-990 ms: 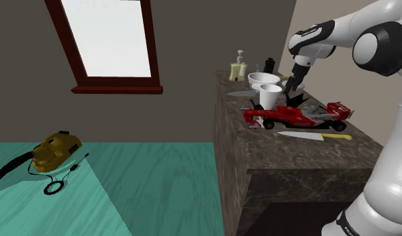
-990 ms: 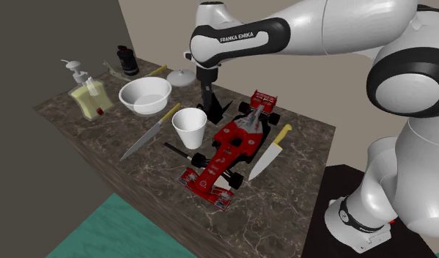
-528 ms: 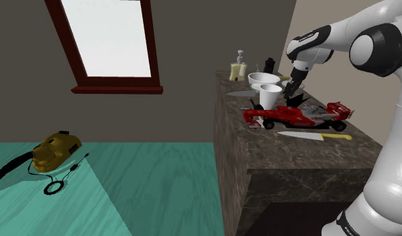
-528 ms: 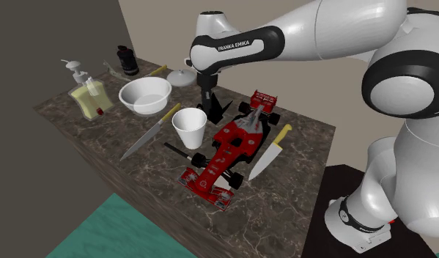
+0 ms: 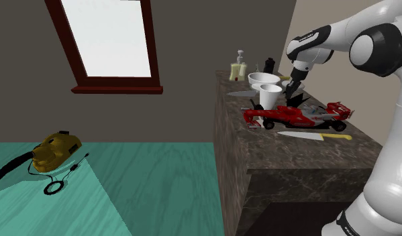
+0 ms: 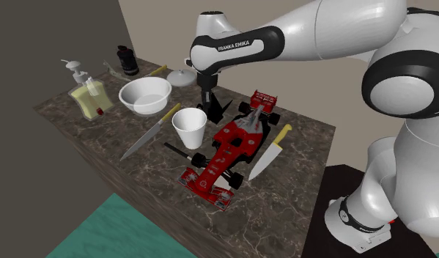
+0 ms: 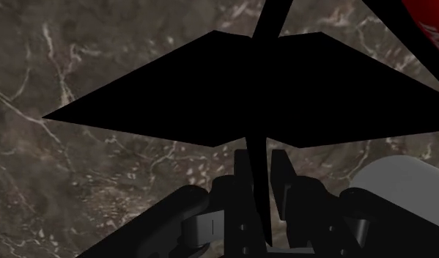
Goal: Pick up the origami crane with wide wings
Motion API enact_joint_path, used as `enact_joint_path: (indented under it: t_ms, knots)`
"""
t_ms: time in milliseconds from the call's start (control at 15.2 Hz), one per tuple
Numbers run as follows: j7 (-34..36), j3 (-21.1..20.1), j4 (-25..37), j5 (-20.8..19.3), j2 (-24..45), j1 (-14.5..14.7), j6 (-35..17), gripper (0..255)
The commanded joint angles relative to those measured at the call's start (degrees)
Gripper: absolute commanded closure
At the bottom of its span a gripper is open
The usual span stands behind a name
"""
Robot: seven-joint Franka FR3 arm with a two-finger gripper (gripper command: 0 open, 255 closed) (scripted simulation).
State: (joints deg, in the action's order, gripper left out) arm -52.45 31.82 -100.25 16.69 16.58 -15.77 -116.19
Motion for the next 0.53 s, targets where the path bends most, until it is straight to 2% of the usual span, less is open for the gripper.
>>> enact_joint_path:
  t_ms: [0, 462]
  knots:
    - [0.0, 0.0, 0.0, 0.0, 0.0, 0.0, 0.0, 255]
    - [1.3, 0.4, 3.7, -1.3, -1.4, 0.1, 4.8, 255]
